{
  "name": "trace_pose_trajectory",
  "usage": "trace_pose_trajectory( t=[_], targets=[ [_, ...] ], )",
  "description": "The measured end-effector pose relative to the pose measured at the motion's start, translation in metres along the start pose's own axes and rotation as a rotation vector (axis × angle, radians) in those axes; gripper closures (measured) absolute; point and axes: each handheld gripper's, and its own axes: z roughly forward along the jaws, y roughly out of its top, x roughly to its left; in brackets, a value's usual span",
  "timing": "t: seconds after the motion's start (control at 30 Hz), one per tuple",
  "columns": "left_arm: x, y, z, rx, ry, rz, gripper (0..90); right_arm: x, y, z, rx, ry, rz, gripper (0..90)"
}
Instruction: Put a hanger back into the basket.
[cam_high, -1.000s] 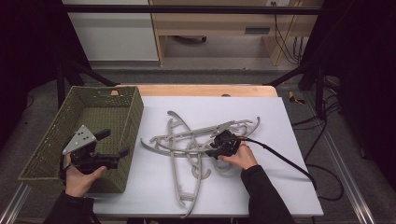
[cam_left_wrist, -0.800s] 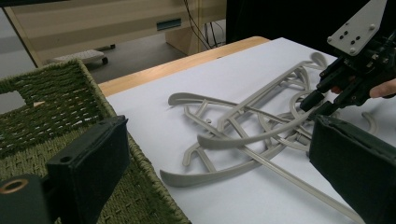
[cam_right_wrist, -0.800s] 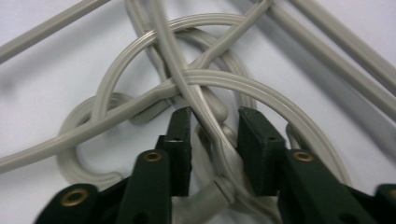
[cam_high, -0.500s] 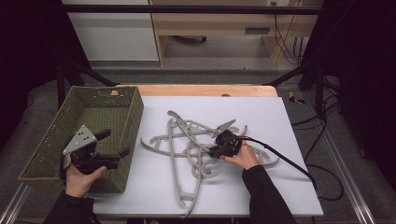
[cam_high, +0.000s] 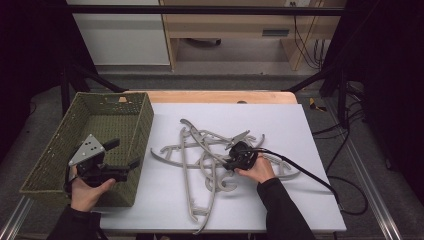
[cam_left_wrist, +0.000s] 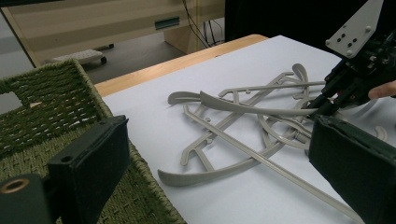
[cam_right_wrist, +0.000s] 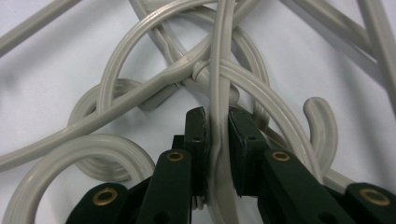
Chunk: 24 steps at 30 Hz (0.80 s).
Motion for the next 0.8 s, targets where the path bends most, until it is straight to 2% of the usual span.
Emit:
trace_pose_trajectory(
  t=[0.2, 0.3, 0.47, 0.63, 0.73, 0.8],
  targets=[
    [-0.001, 0.001, 0.000, -0.005, -0.002, 0.004, 5.1, 0.001, 0.001, -0.015, -0.015, 0.012, -0.006, 81.1],
    [-0.001, 0.001, 0.000, -0.006, -0.004, 0.007, 5.1, 0.001, 0.002, -0.024, -0.027, -0.003, -0.025, 81.4],
    [-0.003, 0.002, -0.001, -0.009, -0.007, 0.009, 5.2, 0.001, 0.002, -0.041, -0.045, -0.008, -0.027, 81.9],
    [-0.006, 0.003, -0.001, -0.012, -0.012, 0.018, 5.3, 0.005, 0.002, -0.058, -0.069, 0.021, -0.021, 82.2],
    [-0.010, 0.005, -0.002, -0.016, -0.016, 0.029, 5.4, 0.008, 0.003, -0.066, -0.073, 0.029, -0.047, 82.4],
    [-0.013, 0.007, -0.003, -0.020, -0.023, 0.040, 5.4, 0.012, 0.003, -0.075, -0.087, 0.037, -0.046, 82.5]
  ],
)
